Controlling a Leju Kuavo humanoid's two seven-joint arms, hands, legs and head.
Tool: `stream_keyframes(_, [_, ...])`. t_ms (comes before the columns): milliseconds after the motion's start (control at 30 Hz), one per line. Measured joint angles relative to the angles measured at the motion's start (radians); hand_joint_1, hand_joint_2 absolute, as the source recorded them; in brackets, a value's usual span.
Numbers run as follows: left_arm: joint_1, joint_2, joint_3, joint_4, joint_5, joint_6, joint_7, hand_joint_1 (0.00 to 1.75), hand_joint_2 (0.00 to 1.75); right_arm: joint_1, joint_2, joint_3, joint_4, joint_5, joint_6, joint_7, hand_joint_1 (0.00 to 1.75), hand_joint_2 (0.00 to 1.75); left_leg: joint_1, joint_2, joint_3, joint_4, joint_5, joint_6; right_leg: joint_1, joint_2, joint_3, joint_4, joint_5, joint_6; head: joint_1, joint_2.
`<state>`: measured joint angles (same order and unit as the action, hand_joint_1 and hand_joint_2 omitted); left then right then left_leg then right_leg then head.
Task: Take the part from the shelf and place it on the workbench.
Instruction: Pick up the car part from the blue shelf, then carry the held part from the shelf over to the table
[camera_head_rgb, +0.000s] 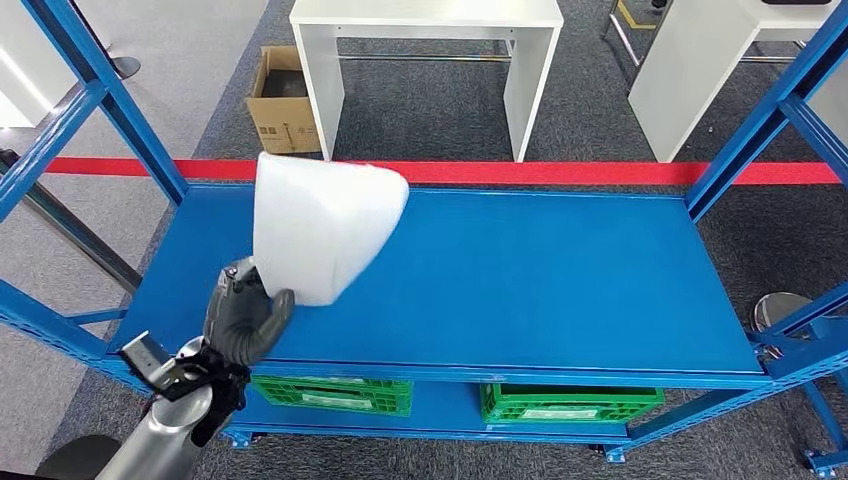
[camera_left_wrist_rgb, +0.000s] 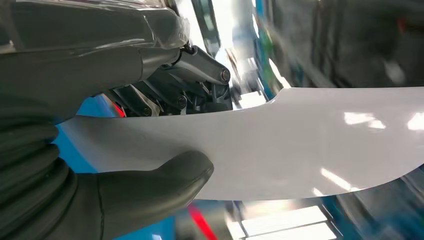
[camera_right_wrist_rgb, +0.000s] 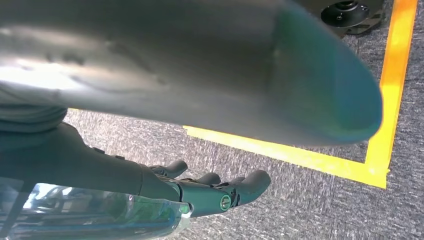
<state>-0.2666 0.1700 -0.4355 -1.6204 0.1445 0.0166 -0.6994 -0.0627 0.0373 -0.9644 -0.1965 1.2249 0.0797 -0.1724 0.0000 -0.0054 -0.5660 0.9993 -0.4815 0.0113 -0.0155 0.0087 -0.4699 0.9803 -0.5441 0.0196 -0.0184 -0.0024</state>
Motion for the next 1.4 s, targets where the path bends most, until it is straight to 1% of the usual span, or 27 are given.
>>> stream_keyframes(67, [0.034, -0.021, -0.003, -0.05, -0.012, -0.07, 0.0, 1.75, 1.75, 0.0, 0.0, 0.0, 0.0, -0.001, 0.0, 0.0, 0.0, 0.0, 0.0, 0.0, 0.0, 0.0, 0.0, 0.0, 0.0, 0.0, 0.0, 0.0, 0.0, 0.0, 0.0, 0.0])
stream_keyframes(133, [0.063, -0.039, -0.005, -0.094, -0.039, -0.099, -0.001, 1.75, 1.75, 0.001, 0.0, 0.0, 0.0, -0.002, 0.0, 0.0, 0.0, 0.0, 0.0, 0.0, 0.0, 0.0, 0.0, 0.0, 0.0, 0.0, 0.0, 0.0, 0.0, 0.0, 0.0, 0.0])
stream_keyframes(267, [0.108, -0.055, -0.006, -0.17, -0.072, -0.133, -0.001, 1.75, 1.75, 0.002, 0.001, 0.0, 0.0, -0.001, 0.0, 0.0, 0.0, 0.0, -0.001, 0.0, 0.0, 0.001, 0.0, 0.0, 0.0, 0.0, 0.0, -0.001, 0.0, 0.0, 0.0, 0.0])
stream_keyframes(433, [0.138, -0.056, 0.0, -0.222, -0.1, -0.157, -0.001, 1.75, 1.75, 0.004, 0.001, 0.0, 0.0, -0.002, 0.0, 0.016, 0.0, 0.0, -0.004, -0.001, 0.0, 0.001, -0.002, 0.003, -0.003, 0.0, 0.001, -0.001, 0.0, 0.002, 0.0, 0.0])
stream_keyframes(567, [0.15, -0.056, 0.001, -0.247, -0.112, -0.167, -0.001, 1.75, 1.75, 0.004, 0.0, -0.003, 0.0, -0.008, -0.003, 0.044, 0.0, 0.0, -0.011, -0.001, 0.0, 0.003, -0.006, 0.011, -0.01, 0.0, 0.001, -0.002, -0.001, 0.009, 0.0, 0.0])
stream_keyframes(600, [0.15, -0.056, 0.001, -0.25, -0.112, -0.169, -0.001, 1.75, 1.75, 0.004, -0.001, -0.005, 0.0, -0.011, -0.004, 0.052, 0.0, 0.0, -0.013, -0.001, 0.0, 0.003, -0.005, 0.014, -0.012, 0.0, 0.001, -0.004, 0.0, 0.013, 0.0, 0.0])
stream_keyframes(667, [0.144, -0.057, 0.0, -0.254, -0.112, -0.173, -0.001, 1.75, 1.75, 0.003, -0.006, -0.008, 0.0, -0.015, -0.006, 0.066, 0.0, 0.0, -0.009, 0.002, 0.004, -0.006, 0.002, 0.024, -0.014, -0.001, 0.001, 0.003, -0.006, 0.019, 0.0, 0.0])
stream_keyframes(700, [0.139, -0.058, 0.0, -0.255, -0.112, -0.173, -0.001, 1.75, 1.75, 0.003, -0.01, -0.01, 0.0, -0.017, -0.006, 0.072, 0.0, 0.0, -0.007, 0.004, 0.006, -0.012, 0.006, 0.029, -0.013, -0.001, -0.009, 0.026, -0.022, 0.02, 0.001, 0.0])
stream_keyframes(733, [0.134, -0.058, -0.001, -0.255, -0.112, -0.173, -0.001, 1.75, 1.75, 0.002, -0.016, -0.011, 0.0, -0.019, -0.006, 0.079, 0.0, 0.0, -0.004, 0.006, 0.007, -0.017, 0.009, 0.033, -0.013, -0.002, -0.029, 0.071, -0.049, 0.021, 0.002, 0.0])
stream_keyframes(800, [0.129, -0.06, -0.003, -0.255, -0.112, -0.172, 0.0, 1.75, 1.75, 0.003, -0.028, -0.018, 0.0, -0.022, -0.007, 0.095, 0.0, 0.0, -0.004, 0.009, 0.006, -0.017, 0.009, 0.035, -0.012, -0.002, -0.099, 0.211, -0.112, 0.023, 0.003, 0.0])
stream_keyframes(833, [0.129, -0.06, -0.004, -0.255, -0.111, -0.173, 0.0, 1.75, 1.75, 0.004, -0.034, -0.022, 0.0, -0.024, -0.007, 0.107, 0.0, 0.0, -0.003, 0.009, 0.006, -0.017, 0.009, 0.035, -0.012, -0.002, -0.131, 0.271, -0.129, 0.024, 0.003, 0.0])
stream_keyframes(867, [0.129, -0.061, -0.006, -0.255, -0.111, -0.174, 0.0, 1.75, 1.75, 0.006, -0.039, -0.026, 0.0, -0.025, -0.007, 0.12, 0.0, 0.0, -0.003, 0.01, 0.006, -0.017, 0.009, 0.034, -0.013, -0.002, -0.149, 0.299, -0.125, 0.025, 0.004, 0.0])
stream_keyframes(900, [0.129, -0.062, -0.008, -0.254, -0.112, -0.177, 0.0, 1.75, 1.75, 0.008, -0.045, -0.03, 0.0, -0.028, -0.007, 0.136, 0.0, 0.0, -0.001, 0.01, 0.007, -0.016, 0.009, 0.033, -0.014, -0.002, -0.146, 0.285, -0.1, 0.026, 0.004, 0.0])
stream_keyframes(933, [0.129, -0.064, -0.011, -0.254, -0.114, -0.18, 0.0, 1.75, 1.75, 0.009, -0.051, -0.034, 0.0, -0.031, -0.008, 0.157, 0.0, 0.0, 0.001, 0.01, 0.008, -0.015, 0.009, 0.03, -0.016, -0.003, -0.124, 0.23, -0.06, 0.028, 0.004, 0.0])
stream_keyframes(967, [0.128, -0.065, -0.014, -0.254, -0.118, -0.182, 0.0, 1.75, 1.75, 0.009, -0.056, -0.04, 0.0, -0.035, -0.009, 0.181, 0.0, 0.0, 0.003, 0.01, 0.008, -0.011, 0.008, 0.025, -0.019, -0.004, -0.092, 0.155, -0.023, 0.031, 0.005, 0.0])
stream_keyframes(1000, [0.127, -0.068, -0.016, -0.254, -0.122, -0.185, 0.001, 1.75, 1.75, 0.009, -0.06, -0.046, -0.001, -0.04, -0.01, 0.207, 0.0, 0.0, 0.002, 0.009, 0.005, -0.007, 0.008, 0.019, -0.02, -0.003, -0.064, 0.094, 0.007, 0.031, 0.006, 0.0])
stream_keyframes(1033, [0.125, -0.07, -0.017, -0.255, -0.127, -0.187, 0.003, 1.75, 1.75, 0.009, -0.065, -0.053, -0.001, -0.044, -0.012, 0.231, 0.0, 0.0, 0.001, 0.007, 0.002, -0.003, 0.008, 0.012, -0.021, -0.002, -0.047, 0.053, 0.023, 0.03, 0.006, 0.0])
stream_keyframes(1067, [0.123, -0.072, -0.019, -0.255, -0.13, -0.191, 0.006, 1.75, 1.75, 0.009, -0.069, -0.059, -0.001, -0.048, -0.013, 0.255, 0.0, 0.0, 0.0, 0.006, -0.002, 0.001, 0.01, 0.005, -0.021, 0.0, -0.043, 0.039, 0.026, 0.027, 0.006, 0.0])
stream_keyframes(1133, [0.113, -0.074, -0.021, -0.256, -0.134, -0.2, 0.016, 1.75, 1.75, 0.01, -0.078, -0.073, -0.002, -0.056, -0.017, 0.295, 0.0, 0.0, 0.0, 0.002, -0.009, 0.004, 0.016, -0.007, -0.019, 0.003, -0.055, 0.044, 0.03, 0.013, 0.006, 0.0])
stream_keyframes(1167, [0.106, -0.075, -0.022, -0.255, -0.135, -0.205, 0.021, 1.75, 1.75, 0.009, -0.082, -0.079, -0.002, -0.06, -0.018, 0.311, 0.0, 0.0, 0.001, 0.001, -0.014, 0.009, 0.012, -0.012, -0.019, 0.003, -0.06, 0.044, 0.033, 0.005, 0.005, 0.0])
stream_keyframes(1200, [0.097, -0.076, -0.023, -0.255, -0.135, -0.209, 0.027, 1.75, 1.75, 0.009, -0.085, -0.086, -0.002, -0.063, -0.018, 0.323, 0.0, 0.0, 0.003, 0.0, -0.023, 0.025, -0.005, -0.017, -0.019, 0.002, -0.067, 0.044, 0.038, -0.004, 0.004, 0.0])
stream_keyframes(1233, [0.089, -0.078, -0.023, -0.255, -0.135, -0.212, 0.031, 1.75, 1.75, 0.009, -0.089, -0.091, -0.002, -0.065, -0.019, 0.332, 0.0, 0.0, 0.004, 0.001, -0.038, 0.06, -0.035, -0.021, -0.02, 0.0, -0.074, 0.044, 0.045, -0.013, 0.003, 0.0])
stream_keyframes(1267, [0.081, -0.079, -0.024, -0.254, -0.135, -0.214, 0.034, 1.75, 1.75, 0.009, -0.093, -0.096, -0.003, -0.067, -0.019, 0.336, 0.0, 0.0, 0.004, 0.001, -0.06, 0.116, -0.075, -0.025, -0.019, -0.001, -0.083, 0.044, 0.051, -0.019, 0.002, 0.0])
stream_keyframes(1300, [0.074, -0.081, -0.025, -0.252, -0.135, -0.216, 0.036, 1.75, 1.75, 0.009, -0.097, -0.101, -0.003, -0.069, -0.019, 0.339, 0.0, 0.0, 0.004, 0.001, -0.086, 0.184, -0.117, -0.028, -0.017, -0.002, -0.092, 0.044, 0.058, -0.023, 0.001, 0.0])
stream_keyframes(1333, [0.069, -0.083, -0.025, -0.25, -0.134, -0.217, 0.037, 1.75, 1.75, 0.009, -0.1, -0.105, -0.003, -0.071, -0.019, 0.34, 0.0, 0.0, 0.004, 0.001, -0.106, 0.246, -0.146, -0.029, -0.014, -0.002, -0.102, 0.045, 0.065, -0.026, 0.0, 0.0])
stream_keyframes(1367, [0.064, -0.085, -0.026, -0.247, -0.134, -0.217, 0.037, 1.75, 1.75, 0.01, -0.102, -0.108, -0.003, -0.072, -0.019, 0.34, 0.0, 0.0, 0.004, 0.001, -0.112, 0.282, -0.158, -0.028, -0.012, -0.003, -0.111, 0.045, 0.072, -0.027, 0.0, 0.0])
stream_keyframes(1400, [0.06, -0.086, -0.026, -0.243, -0.134, -0.217, 0.037, 1.75, 1.75, 0.01, -0.104, -0.111, -0.003, -0.073, -0.02, 0.34, 0.0, 0.0, 0.003, 0.001, -0.099, 0.279, -0.151, -0.024, -0.008, -0.003, -0.119, 0.045, 0.079, -0.027, 0.0, 0.0])
